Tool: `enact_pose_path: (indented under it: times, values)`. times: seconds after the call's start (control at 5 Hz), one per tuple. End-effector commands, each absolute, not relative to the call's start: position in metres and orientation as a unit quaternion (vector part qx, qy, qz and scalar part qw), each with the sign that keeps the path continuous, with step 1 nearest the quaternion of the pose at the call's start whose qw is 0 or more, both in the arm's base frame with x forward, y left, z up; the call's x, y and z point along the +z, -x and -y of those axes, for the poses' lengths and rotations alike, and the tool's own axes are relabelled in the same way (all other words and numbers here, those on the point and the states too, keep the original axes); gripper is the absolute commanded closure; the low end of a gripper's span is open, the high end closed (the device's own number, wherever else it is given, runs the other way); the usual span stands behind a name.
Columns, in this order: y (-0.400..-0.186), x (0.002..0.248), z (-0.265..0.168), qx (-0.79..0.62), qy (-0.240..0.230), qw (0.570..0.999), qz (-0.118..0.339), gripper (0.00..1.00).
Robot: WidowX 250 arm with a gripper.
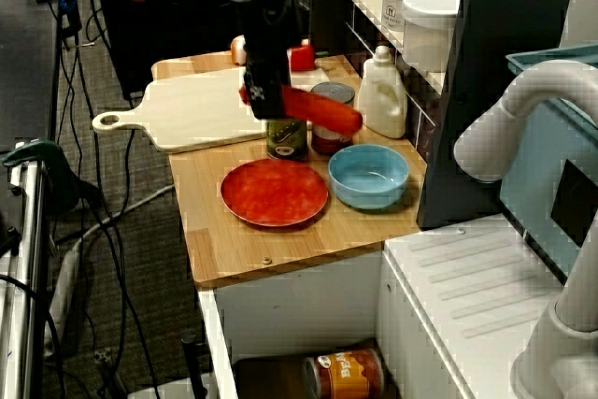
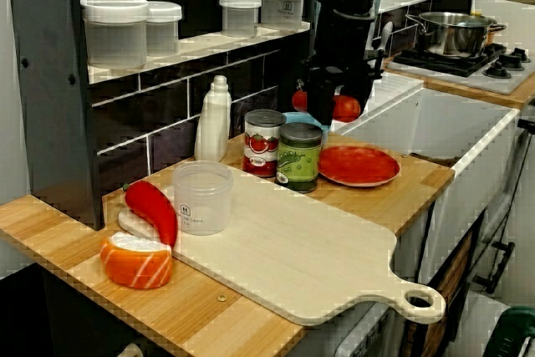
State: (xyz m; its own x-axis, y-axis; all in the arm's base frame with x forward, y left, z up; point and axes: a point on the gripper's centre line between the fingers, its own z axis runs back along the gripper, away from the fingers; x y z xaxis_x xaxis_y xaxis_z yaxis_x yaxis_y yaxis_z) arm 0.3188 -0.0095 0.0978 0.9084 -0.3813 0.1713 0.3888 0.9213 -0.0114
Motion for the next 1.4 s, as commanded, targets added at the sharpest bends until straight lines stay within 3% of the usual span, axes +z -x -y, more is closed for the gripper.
enact_pose_path:
  times: [0.0, 0.4, 1.2]
  values:
    - [-0.304, 0.134, -0.018, -0.204, 0.029, 0.971, 0.119, 1.0]
    - [-0.293, 0.155, -0.06, -0.256, 0.001, 0.961, 0.108, 1.0]
    - [-0.29, 0.147, -0.102, -0.276, -0.058, 0.952, 0.118, 1.0]
